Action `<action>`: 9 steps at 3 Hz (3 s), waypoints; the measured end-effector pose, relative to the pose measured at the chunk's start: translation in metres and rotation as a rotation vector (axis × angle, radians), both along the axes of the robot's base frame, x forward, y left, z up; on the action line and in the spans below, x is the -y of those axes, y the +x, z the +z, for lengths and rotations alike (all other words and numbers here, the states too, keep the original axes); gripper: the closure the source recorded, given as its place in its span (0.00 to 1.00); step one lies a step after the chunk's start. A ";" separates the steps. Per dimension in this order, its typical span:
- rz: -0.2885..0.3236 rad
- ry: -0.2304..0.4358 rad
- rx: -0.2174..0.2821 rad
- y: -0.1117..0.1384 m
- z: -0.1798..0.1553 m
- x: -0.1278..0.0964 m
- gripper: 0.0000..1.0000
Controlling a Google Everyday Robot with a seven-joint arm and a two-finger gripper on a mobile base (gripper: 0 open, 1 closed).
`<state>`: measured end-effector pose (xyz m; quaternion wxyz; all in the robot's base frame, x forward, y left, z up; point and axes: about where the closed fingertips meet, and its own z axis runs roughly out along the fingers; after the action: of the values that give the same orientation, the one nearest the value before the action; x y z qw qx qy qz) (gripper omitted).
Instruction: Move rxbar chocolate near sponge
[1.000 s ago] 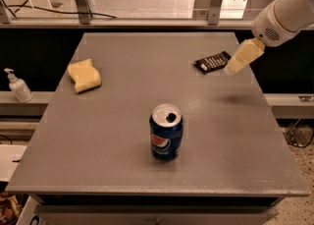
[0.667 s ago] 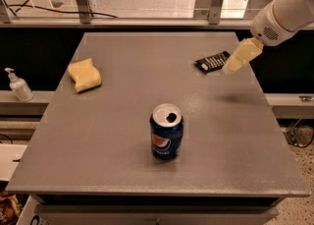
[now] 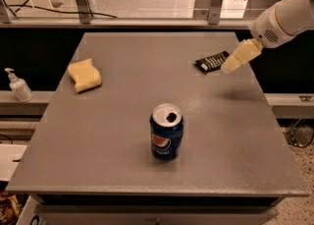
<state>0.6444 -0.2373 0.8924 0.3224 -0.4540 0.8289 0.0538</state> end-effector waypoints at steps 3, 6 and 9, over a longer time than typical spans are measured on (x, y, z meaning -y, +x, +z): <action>0.041 0.158 0.009 0.042 -0.035 -0.004 0.00; 0.017 0.162 0.000 0.060 -0.064 0.008 0.00; 0.025 0.176 -0.053 0.056 -0.081 -0.003 0.42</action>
Offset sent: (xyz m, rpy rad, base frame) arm 0.0418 0.0005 -0.0392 0.2019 -0.0123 0.0430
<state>0.7009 -0.2344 0.8118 0.3383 -0.4328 0.8234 0.1424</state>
